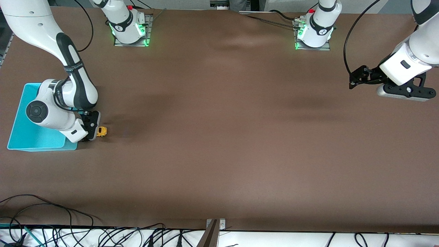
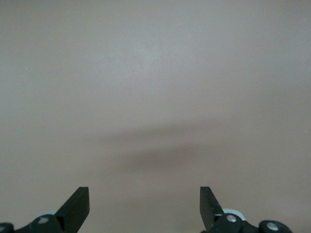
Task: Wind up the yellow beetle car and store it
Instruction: 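Grasp the yellow car with the right gripper and lift it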
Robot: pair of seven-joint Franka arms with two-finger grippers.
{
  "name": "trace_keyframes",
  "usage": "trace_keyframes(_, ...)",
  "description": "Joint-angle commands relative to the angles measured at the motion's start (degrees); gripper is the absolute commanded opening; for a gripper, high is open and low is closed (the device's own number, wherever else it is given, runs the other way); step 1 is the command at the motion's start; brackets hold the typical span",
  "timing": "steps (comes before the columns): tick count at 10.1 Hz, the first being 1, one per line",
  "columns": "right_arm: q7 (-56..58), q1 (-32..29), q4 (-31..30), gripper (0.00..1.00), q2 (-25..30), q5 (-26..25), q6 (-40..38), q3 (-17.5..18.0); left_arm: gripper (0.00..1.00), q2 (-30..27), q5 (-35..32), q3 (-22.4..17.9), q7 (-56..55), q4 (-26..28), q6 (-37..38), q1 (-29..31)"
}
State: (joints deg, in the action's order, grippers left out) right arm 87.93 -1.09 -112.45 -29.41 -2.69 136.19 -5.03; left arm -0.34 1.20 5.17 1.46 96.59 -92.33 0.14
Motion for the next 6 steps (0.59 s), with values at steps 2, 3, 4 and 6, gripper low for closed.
trace_keyframes(2,2.4,-0.9,-1.5,0.27,0.9,-0.5,2.8,0.3,1.00,0.1,1.1,-0.2,0.1,-1.1,1.0,0.0)
trace_keyframes(3,2.5,-1.0,-1.5,0.00,0.9,-0.5,2.9,0.3,1.00,0.1,1.1,-0.2,0.0,-1.1,1.0,0.0)
trace_keyframes(4,2.5,-1.0,-1.5,0.00,0.9,-0.3,2.9,0.3,1.00,0.1,1.1,-0.2,0.0,-1.1,1.0,0.0)
trace_keyframes(6,1.7,-0.8,-1.4,0.00,2.2,0.0,1.8,0.5,1.00,0.1,1.0,-0.2,0.0,-1.1,1.0,0.0)
